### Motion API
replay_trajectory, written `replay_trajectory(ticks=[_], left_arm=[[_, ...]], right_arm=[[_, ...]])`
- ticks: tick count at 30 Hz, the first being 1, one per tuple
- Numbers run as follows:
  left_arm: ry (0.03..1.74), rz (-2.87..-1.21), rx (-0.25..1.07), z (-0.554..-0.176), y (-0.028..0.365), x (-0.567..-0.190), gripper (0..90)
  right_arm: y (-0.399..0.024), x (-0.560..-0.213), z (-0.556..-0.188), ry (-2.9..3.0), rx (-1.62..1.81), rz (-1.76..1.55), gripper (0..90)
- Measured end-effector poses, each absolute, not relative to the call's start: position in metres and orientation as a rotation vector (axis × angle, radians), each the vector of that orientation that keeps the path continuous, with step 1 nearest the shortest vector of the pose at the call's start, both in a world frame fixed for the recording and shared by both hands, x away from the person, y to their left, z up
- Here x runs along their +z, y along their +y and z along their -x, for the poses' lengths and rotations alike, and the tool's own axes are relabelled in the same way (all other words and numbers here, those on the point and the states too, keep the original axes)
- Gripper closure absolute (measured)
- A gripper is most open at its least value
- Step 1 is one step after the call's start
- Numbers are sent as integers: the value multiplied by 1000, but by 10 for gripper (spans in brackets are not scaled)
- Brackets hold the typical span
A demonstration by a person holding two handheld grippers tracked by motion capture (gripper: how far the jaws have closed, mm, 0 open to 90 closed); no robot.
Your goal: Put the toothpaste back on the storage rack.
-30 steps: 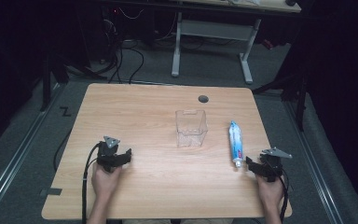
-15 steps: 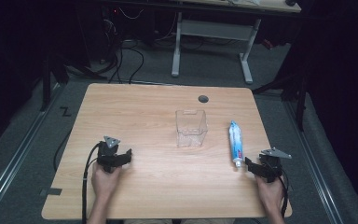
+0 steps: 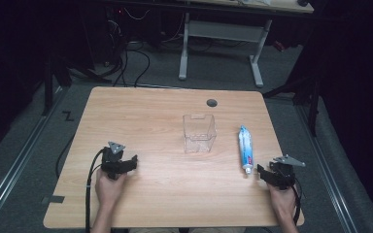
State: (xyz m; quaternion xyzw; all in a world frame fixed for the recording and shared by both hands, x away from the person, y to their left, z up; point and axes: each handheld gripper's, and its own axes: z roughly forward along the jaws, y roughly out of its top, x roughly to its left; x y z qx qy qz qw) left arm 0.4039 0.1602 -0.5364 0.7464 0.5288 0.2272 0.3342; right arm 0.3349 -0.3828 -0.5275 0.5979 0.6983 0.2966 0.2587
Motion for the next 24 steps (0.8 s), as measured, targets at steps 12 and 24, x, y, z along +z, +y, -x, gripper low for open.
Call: replay_trajectory(ticks=[12, 24], left_arm=[[1381, -1946, 594, -404, 160, -537, 261], [1382, -1945, 595, -404, 160, -537, 260]], right_arm=[[-385, -520, -323, 1884, 847, -1631, 476], [-380, -515, -307, 1891, 871, -1590, 491]])
